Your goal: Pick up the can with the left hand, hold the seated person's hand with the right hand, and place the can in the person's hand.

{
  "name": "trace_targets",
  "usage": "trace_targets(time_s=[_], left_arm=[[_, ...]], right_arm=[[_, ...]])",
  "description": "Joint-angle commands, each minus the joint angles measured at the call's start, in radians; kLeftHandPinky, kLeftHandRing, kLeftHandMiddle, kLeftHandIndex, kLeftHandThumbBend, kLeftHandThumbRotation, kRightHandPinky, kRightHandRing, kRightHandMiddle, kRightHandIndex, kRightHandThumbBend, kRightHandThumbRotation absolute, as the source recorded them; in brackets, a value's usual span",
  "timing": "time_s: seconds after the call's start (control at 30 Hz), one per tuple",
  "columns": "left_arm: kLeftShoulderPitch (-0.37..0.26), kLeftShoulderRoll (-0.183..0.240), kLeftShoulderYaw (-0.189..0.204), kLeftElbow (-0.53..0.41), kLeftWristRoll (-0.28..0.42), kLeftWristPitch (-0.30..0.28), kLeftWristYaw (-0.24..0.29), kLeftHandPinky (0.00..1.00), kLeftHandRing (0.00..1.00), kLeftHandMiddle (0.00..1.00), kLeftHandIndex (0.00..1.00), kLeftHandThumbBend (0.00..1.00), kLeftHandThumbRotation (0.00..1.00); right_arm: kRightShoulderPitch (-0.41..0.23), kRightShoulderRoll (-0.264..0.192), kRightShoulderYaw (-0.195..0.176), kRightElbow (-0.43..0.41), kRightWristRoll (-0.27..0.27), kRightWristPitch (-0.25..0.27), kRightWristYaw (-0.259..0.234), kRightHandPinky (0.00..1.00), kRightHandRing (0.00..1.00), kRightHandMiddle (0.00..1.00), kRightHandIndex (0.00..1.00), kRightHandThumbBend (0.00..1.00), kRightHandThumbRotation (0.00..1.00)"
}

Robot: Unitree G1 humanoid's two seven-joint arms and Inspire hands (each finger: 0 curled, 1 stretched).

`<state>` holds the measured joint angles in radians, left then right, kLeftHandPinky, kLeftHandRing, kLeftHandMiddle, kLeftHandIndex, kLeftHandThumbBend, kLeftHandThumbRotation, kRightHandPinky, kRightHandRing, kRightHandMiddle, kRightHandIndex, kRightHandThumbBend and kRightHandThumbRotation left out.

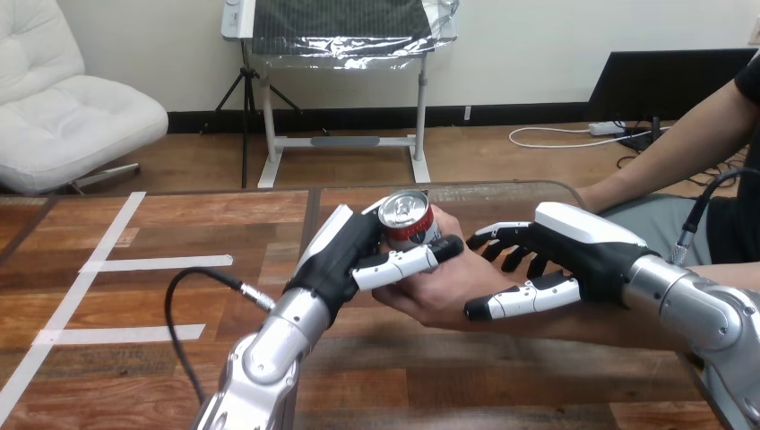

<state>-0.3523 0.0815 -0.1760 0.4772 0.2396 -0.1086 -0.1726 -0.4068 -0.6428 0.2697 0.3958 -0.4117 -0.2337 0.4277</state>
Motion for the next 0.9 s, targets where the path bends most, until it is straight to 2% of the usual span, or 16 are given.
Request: trace_targets(time_s=[0.0,0.07,0.23,0.5,0.87], left_arm=[[0.036,0.0,0.029,-0.13,-0.037,-0.022,0.022,0.85,0.91,0.93,0.91,0.92,0.86],[0.054,0.0,0.03,-0.151,-0.041,-0.027,0.025,0.85,0.91,0.92,0.91,0.93,0.87],[0.103,0.0,0.033,-0.202,-0.061,-0.042,0.036,0.85,0.91,0.92,0.91,0.96,0.86],[0.171,0.004,0.033,-0.279,-0.068,-0.042,0.048,0.85,0.92,0.93,0.92,1.0,0.85],[0.256,0.005,0.028,-0.375,-0.047,-0.043,0.089,0.88,0.95,0.95,0.94,1.0,0.94]], right_arm=[[0.039,0.014,-0.019,-0.055,0.007,0.014,-0.018,0.66,0.81,0.85,0.91,0.98,0.86],[0.047,0.016,-0.025,-0.065,0.006,0.016,-0.029,0.66,0.81,0.85,0.92,0.98,0.93],[0.07,0.026,-0.043,-0.088,0.008,0.012,-0.067,0.66,0.82,0.86,0.91,0.97,0.98],[0.098,0.044,-0.068,-0.114,0.019,0.014,-0.108,0.65,0.82,0.86,0.91,0.94,1.0],[0.124,0.065,-0.092,-0.141,0.051,0.017,-0.133,0.68,0.84,0.88,0.92,0.89,1.0]])
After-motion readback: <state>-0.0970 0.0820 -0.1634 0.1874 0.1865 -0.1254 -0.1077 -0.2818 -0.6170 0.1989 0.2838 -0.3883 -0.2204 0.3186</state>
